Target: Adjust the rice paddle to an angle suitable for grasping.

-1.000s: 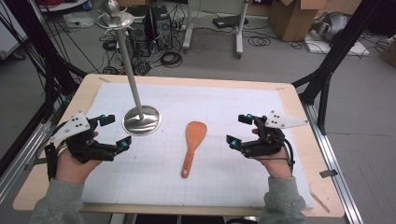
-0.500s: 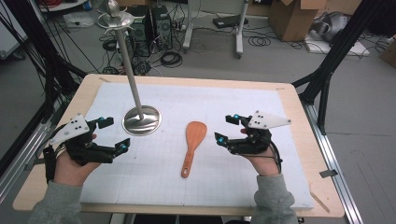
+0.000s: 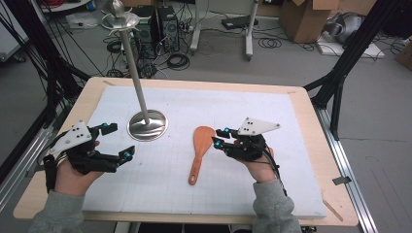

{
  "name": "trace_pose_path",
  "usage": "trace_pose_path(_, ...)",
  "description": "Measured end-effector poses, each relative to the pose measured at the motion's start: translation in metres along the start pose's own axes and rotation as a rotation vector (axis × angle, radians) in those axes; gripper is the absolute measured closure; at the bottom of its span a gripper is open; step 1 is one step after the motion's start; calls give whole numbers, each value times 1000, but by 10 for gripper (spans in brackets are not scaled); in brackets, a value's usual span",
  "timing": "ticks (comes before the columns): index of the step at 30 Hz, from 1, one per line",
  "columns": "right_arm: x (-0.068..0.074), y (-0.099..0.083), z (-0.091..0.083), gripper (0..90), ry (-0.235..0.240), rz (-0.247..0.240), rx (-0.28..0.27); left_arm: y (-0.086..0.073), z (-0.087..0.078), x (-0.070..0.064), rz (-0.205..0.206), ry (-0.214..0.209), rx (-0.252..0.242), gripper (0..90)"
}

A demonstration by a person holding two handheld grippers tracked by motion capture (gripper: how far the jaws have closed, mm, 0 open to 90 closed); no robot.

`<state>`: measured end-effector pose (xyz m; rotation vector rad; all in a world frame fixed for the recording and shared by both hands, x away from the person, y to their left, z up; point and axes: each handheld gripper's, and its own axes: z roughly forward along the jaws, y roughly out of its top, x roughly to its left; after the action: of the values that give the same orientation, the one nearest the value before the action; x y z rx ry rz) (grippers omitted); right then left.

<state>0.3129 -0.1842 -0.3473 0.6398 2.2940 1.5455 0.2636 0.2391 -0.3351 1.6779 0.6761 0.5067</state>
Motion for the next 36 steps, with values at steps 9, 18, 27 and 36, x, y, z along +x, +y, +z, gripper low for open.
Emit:
trace_pose_path(9, 3, -5, 20, 822, 24, -9, 61, -2, -3, 0, -3, 11, 5, 40)
trace_pose_path(18, 6, -12, 43, 890, 40, -37, 117, -5, -5, -1, -1, 16, 23, 40)
trace_pose_path(27, 11, -18, 62, 893, 71, -119, 154, -8, -8, -1, -5, 29, 27, 40)
trace_pose_path(36, 1, -25, 77, 892, 85, -77, 160, -11, -6, -2, -4, 29, 43, 40)
